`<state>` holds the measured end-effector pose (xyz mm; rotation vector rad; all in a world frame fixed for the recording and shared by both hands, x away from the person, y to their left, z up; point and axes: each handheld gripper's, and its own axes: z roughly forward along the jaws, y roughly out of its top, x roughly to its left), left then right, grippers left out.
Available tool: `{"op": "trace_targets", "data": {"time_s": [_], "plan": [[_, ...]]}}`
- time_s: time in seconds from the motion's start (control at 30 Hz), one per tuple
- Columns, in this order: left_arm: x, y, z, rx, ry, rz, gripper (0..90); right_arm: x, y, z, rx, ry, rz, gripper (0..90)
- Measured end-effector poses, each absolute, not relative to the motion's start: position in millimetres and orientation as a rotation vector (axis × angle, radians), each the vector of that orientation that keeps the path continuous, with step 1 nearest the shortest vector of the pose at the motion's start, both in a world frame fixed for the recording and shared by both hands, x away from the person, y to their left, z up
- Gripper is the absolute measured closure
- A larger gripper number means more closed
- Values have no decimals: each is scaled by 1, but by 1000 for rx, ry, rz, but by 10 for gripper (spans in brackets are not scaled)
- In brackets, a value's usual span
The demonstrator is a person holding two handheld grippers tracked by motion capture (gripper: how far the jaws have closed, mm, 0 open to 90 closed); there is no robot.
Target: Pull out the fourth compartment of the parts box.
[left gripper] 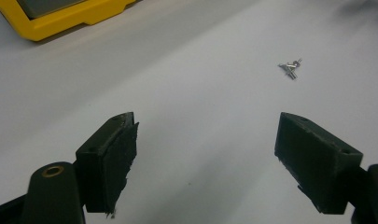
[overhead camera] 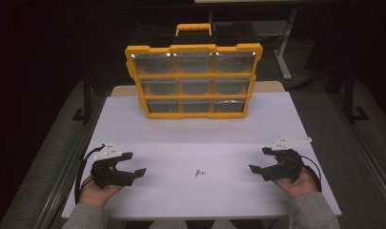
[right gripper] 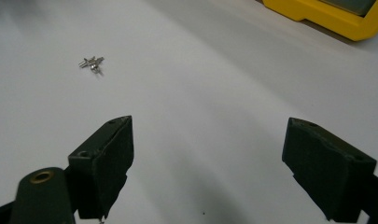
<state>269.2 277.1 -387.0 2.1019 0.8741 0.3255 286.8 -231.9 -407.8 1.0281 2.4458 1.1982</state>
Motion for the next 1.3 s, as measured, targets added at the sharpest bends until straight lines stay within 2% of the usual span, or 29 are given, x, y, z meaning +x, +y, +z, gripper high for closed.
{"op": "trace_targets", "data": {"time_s": [0.87,0.93,1.17,1.3], "plan": [[273,272,-385,2114,852,283,235,287,-233,-408,1026,2432,1182,155],[275,271,-383,2094,855,271,240,287,-234,-407,1038,2418,1195,159],[291,273,-373,1905,882,84,249,288,-234,-407,1043,2418,1192,159],[300,272,-371,1873,884,104,279,288,-234,-407,1041,2424,1185,158]]}}
